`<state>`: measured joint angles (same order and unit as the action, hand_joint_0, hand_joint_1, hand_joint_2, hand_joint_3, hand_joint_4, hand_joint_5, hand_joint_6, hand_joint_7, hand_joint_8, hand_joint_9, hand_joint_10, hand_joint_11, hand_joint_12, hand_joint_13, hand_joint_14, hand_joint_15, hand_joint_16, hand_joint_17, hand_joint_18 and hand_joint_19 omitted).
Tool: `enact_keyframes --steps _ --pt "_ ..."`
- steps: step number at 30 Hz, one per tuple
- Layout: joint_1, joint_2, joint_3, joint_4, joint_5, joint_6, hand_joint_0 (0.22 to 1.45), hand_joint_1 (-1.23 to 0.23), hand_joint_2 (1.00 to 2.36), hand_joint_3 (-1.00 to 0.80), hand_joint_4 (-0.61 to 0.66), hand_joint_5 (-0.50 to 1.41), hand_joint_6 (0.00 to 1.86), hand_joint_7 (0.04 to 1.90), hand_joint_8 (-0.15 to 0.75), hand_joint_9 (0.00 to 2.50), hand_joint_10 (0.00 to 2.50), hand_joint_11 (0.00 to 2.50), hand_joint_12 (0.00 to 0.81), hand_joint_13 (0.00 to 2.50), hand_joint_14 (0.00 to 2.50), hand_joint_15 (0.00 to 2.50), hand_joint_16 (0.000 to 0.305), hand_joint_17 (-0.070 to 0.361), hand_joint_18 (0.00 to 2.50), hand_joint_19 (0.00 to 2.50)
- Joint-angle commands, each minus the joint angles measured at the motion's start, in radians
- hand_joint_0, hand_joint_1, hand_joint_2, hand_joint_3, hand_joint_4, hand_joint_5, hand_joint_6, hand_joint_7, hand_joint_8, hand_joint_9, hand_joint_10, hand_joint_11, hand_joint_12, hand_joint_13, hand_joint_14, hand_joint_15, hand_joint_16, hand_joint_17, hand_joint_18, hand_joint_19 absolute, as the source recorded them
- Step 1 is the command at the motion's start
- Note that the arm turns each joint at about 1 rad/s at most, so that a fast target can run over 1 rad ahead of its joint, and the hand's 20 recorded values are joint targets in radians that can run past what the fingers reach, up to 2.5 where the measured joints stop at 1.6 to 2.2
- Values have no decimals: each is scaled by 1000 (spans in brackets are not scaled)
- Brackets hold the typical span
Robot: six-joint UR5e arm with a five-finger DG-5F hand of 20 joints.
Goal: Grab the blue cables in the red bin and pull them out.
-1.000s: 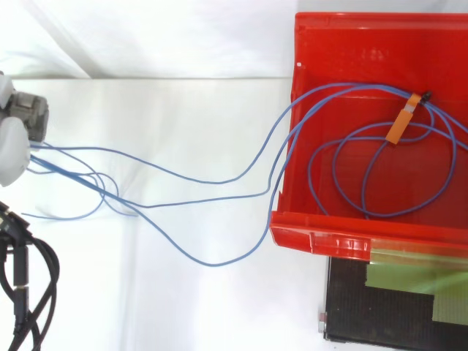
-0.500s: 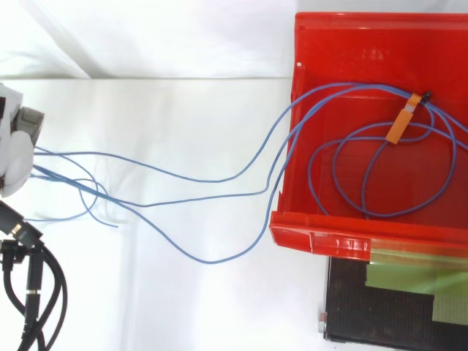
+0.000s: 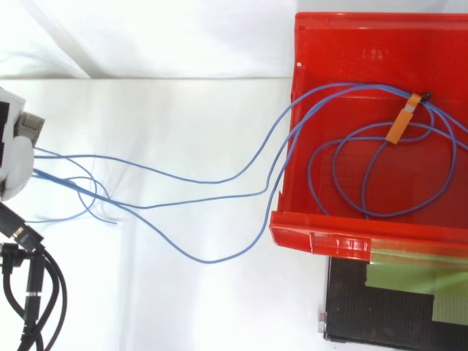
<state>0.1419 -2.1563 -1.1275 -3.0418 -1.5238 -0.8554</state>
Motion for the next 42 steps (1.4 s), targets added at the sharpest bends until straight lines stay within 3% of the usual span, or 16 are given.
enact_keyframes --steps 1,9,21,30,42 --pt "1 1 0 0 1 2 719 -840 1000 -1000 327 635 580 476 343 566 2500 439 373 977 2500 382 48 107 1001 1011" --pt "2 0 -2 -2 1 9 681 -837 1000 -1000 360 675 565 480 367 607 2500 419 385 1003 2500 364 51 114 1015 904" --pt "4 0 -2 -20 -1 106 614 -853 1000 -1000 393 721 581 478 386 663 2500 421 408 1058 2500 341 59 134 1055 718" --pt "4 0 -2 -20 -1 108 543 -868 1000 -1000 423 786 519 524 408 741 2500 429 442 1125 2500 330 70 157 1129 551" --pt "4 1 -2 -22 -1 108 522 -881 1000 -1000 419 877 470 554 401 819 2500 493 441 1169 2500 366 72 163 1197 598"
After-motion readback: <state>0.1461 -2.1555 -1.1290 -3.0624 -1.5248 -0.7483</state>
